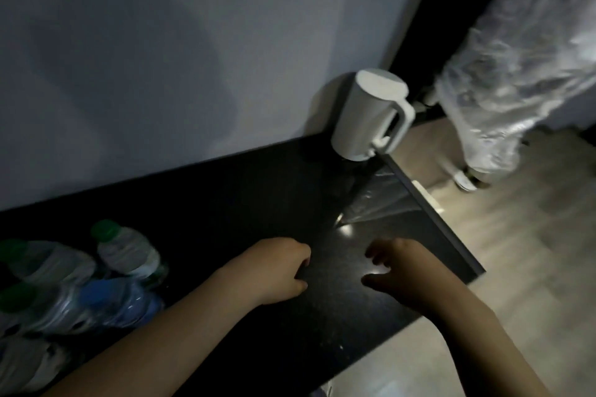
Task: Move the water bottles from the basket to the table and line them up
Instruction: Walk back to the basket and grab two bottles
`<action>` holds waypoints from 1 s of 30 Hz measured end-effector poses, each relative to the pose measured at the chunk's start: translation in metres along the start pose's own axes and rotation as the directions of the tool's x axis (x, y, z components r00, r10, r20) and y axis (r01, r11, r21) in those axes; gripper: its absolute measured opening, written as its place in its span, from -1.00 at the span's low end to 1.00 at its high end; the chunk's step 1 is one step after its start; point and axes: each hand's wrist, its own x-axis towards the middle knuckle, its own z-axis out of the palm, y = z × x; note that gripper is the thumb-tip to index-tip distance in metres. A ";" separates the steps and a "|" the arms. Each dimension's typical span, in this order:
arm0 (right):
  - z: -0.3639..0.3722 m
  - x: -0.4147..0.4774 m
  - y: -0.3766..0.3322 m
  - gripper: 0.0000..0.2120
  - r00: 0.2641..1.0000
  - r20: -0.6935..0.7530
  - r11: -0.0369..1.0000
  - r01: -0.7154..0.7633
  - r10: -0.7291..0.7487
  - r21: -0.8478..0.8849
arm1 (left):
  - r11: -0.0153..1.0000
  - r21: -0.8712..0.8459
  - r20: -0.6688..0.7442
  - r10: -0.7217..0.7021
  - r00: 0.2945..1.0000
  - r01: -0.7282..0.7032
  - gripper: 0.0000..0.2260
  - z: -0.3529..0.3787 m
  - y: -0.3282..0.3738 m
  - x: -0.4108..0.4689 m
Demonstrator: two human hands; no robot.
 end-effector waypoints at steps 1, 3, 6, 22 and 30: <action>-0.001 -0.007 0.012 -0.59 0.999 -0.019 0.999 -0.038 0.039 0.022 | 0.999 0.021 0.006 0.039 0.999 -0.039 -0.72 0.001 0.009 0.008; -0.002 -0.020 0.038 -0.58 0.992 -0.051 0.991 -0.110 0.113 0.072 | 0.992 0.065 0.011 0.109 0.994 -0.109 -0.71 0.003 0.030 0.025; -0.004 -0.043 0.077 -0.59 0.973 -0.092 0.968 -0.196 0.212 0.157 | 0.971 0.106 0.034 0.212 0.977 -0.214 -0.71 0.008 0.071 0.048; -0.030 -0.183 0.341 -0.60 0.740 -0.224 0.732 -0.480 0.634 0.483 | 0.787 0.236 0.077 0.569 0.819 -0.570 -0.71 0.075 0.368 0.163; -0.040 -0.226 0.434 -0.58 0.641 -0.223 0.643 -0.553 0.734 0.529 | 0.689 0.201 0.162 0.677 0.718 -0.696 -0.71 0.104 0.480 0.209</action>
